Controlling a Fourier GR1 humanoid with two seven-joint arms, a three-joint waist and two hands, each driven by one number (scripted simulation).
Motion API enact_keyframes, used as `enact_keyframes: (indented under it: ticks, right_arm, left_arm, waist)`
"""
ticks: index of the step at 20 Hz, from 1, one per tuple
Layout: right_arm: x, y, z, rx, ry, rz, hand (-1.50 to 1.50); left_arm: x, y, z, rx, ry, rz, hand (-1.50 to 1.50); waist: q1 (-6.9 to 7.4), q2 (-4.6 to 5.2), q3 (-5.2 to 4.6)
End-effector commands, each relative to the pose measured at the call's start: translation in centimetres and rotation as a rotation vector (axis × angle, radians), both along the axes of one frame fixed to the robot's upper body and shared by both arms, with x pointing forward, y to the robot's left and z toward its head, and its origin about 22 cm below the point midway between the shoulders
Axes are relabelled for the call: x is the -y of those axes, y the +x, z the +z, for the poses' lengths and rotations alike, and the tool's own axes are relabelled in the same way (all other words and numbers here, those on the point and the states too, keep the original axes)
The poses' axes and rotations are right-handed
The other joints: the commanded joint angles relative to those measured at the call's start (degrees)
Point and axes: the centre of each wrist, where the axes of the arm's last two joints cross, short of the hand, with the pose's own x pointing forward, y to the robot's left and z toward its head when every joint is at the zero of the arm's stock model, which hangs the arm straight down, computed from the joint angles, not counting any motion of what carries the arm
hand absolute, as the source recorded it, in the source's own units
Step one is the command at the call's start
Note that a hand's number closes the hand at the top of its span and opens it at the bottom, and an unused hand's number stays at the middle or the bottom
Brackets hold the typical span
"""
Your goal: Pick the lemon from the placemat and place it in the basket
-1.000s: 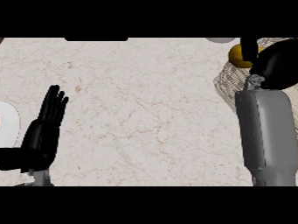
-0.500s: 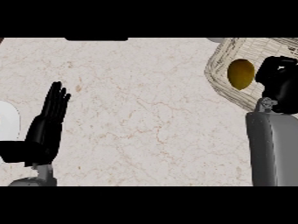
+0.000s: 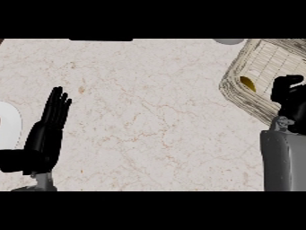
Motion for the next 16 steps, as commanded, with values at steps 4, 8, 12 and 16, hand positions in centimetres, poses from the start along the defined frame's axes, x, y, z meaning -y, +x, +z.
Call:
enact_keyframes:
  ticks: [4, 8, 12, 16]
  right_arm:
    - [1.3, -1.6, -1.2, 0.007, 0.055, -0.067, -1.5]
    - [2.8, -1.7, -1.8, 0.114, 0.031, -0.051, -1.5]
    - [1.8, -1.1, -0.2, 0.22, -0.073, -0.054, -1.5]
    - [0.5, -1.5, 2.5, 0.256, -0.154, -0.105, -1.5]
  left_arm:
    - [0.2, 1.1, 0.2, 0.0, -0.003, 0.016, 0.0]
    - [-0.6, -0.8, -1.0, 0.001, 0.002, 0.01, 0.0]
    - [0.1, 1.4, 0.6, -0.002, 0.002, -0.006, 0.0]
    - [1.1, 1.0, -0.1, 0.01, 0.001, 0.024, 0.0]
  waist:
    - [-0.53, 0.47, 0.77]
    - [-0.18, 0.52, 0.78]
    - [-0.35, 0.57, 0.78]
    - [-0.4, 0.47, 0.75]
